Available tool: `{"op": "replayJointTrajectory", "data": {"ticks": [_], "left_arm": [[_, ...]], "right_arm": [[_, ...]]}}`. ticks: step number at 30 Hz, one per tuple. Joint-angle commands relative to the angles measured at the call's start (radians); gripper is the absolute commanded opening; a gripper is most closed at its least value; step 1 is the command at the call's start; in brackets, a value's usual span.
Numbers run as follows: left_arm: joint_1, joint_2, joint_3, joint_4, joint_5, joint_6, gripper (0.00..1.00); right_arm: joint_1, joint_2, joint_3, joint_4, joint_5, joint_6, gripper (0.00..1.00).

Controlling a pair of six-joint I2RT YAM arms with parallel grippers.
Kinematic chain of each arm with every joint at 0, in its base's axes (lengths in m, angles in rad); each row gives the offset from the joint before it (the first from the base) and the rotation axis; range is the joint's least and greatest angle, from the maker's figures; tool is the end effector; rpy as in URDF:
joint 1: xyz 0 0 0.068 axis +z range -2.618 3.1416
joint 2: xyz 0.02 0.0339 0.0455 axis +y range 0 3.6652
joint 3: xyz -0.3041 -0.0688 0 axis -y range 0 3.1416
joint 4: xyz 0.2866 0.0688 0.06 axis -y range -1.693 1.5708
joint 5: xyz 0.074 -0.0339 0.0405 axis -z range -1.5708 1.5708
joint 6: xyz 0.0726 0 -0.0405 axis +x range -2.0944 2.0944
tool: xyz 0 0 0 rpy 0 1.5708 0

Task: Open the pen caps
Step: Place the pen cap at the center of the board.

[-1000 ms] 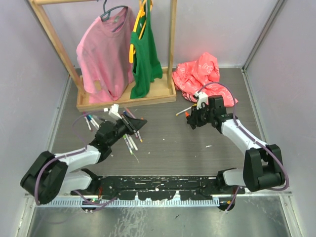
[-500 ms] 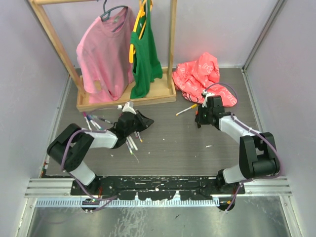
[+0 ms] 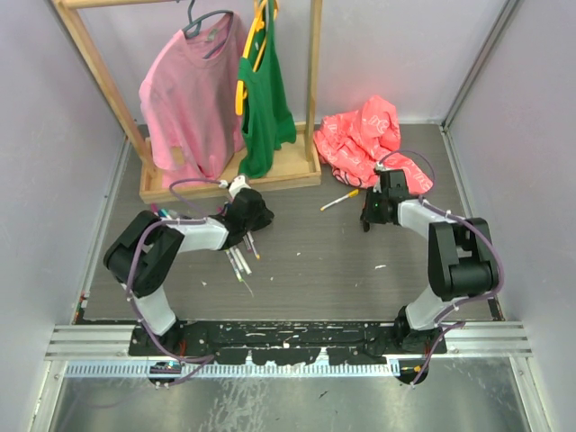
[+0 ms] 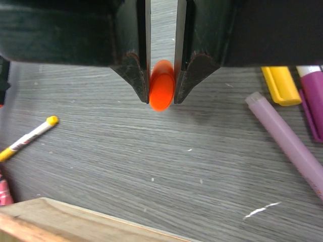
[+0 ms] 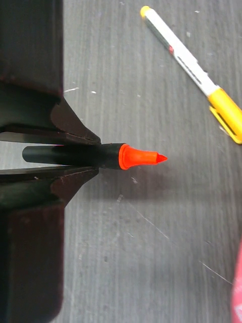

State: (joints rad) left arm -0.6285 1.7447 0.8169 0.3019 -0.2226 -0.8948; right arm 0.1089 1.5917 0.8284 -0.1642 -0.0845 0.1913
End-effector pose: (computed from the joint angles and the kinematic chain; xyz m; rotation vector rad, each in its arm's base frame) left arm 0.3409 -0.2280 0.1348 -0.4248 2.2065 -0.6097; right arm 0.3599 0.0455 0.1457 0.0680 2.5076 0.2298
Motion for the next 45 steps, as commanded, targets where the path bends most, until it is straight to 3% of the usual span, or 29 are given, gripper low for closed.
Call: {"op": "replayJointTrajectory", "data": {"ticks": [1,6,10,17,24,28,36,39,42,45], "left_arm": [[-0.001,0.025,0.064,-0.137,-0.077,0.065,0.06],[-0.003,0.016,0.079,-0.162,-0.09,0.076,0.42],[-0.003,-0.009,0.072,-0.172,-0.099,0.08,0.58],[-0.002,-0.085,0.049,-0.197,-0.075,0.096,0.65],[-0.003,-0.22,-0.051,-0.108,0.014,0.141,0.68],[-0.002,-0.3,-0.128,-0.013,0.106,0.168,0.69],[-0.001,-0.498,-0.358,0.29,0.258,0.224,0.75],[-0.001,-0.579,-0.424,0.299,0.249,0.215,0.83],[-0.002,-0.658,-0.461,0.21,0.21,0.175,0.93],[-0.002,-0.736,-0.497,0.144,0.185,0.149,0.94]], "right_arm": [[-0.031,0.064,0.102,-0.025,-0.052,0.023,0.12],[-0.039,0.066,0.105,-0.028,-0.065,0.019,0.32],[-0.047,0.053,0.104,-0.026,-0.072,0.017,0.45],[-0.054,0.009,0.101,-0.019,-0.075,-0.004,0.57],[-0.054,-0.064,0.088,0.008,-0.063,-0.041,0.64],[-0.054,-0.091,0.081,0.018,-0.093,-0.06,0.66],[-0.042,-0.097,0.088,0.012,-0.328,-0.116,0.66],[0.003,-0.085,0.107,0.017,-0.277,-0.128,0.66],[0.064,-0.051,0.148,0.026,-0.144,-0.104,0.66],[0.148,0.026,0.223,0.008,0.045,-0.049,0.67]]}}
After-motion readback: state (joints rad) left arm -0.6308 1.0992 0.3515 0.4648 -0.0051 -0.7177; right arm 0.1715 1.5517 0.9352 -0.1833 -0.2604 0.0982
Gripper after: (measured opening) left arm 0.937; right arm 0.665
